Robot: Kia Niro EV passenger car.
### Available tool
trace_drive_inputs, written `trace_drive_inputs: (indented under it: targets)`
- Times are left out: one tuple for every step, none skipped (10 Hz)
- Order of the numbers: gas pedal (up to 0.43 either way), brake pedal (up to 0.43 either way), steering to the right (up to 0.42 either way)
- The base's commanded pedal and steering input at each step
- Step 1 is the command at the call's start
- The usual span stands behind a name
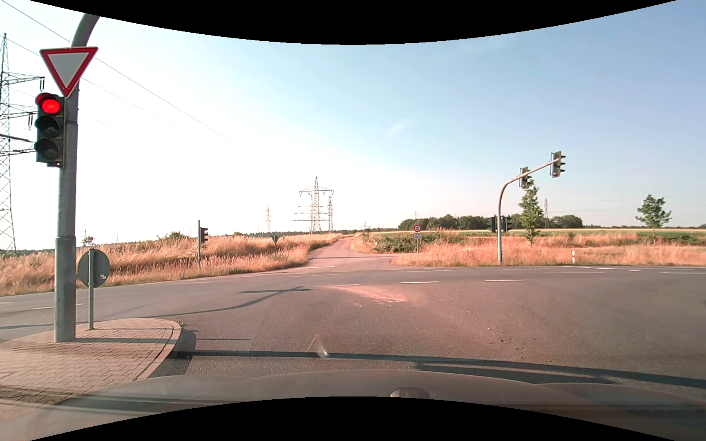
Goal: Follow the waypoints while adhering to traffic rules and regulations
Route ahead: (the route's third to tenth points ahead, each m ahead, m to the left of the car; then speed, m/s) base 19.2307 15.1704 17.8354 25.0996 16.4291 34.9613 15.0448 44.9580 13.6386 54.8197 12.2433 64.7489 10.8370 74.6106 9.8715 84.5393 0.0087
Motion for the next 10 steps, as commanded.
trace_drive_inputs:
  targets:
    - [0.0,0.28,-0.038]
    - [0.0,0.28,-0.038]
    - [0.0,0.28,-0.038]
    - [0.0,0.28,-0.038]
    - [0.0,0.28,-0.039]
    - [0.0,0.28,-0.039]
    - [0.0,0.28,-0.04]
    - [0.0,0.28,-0.04]
    - [0.0,0.28,-0.041]
    - [0.0,0.28,-0.042]
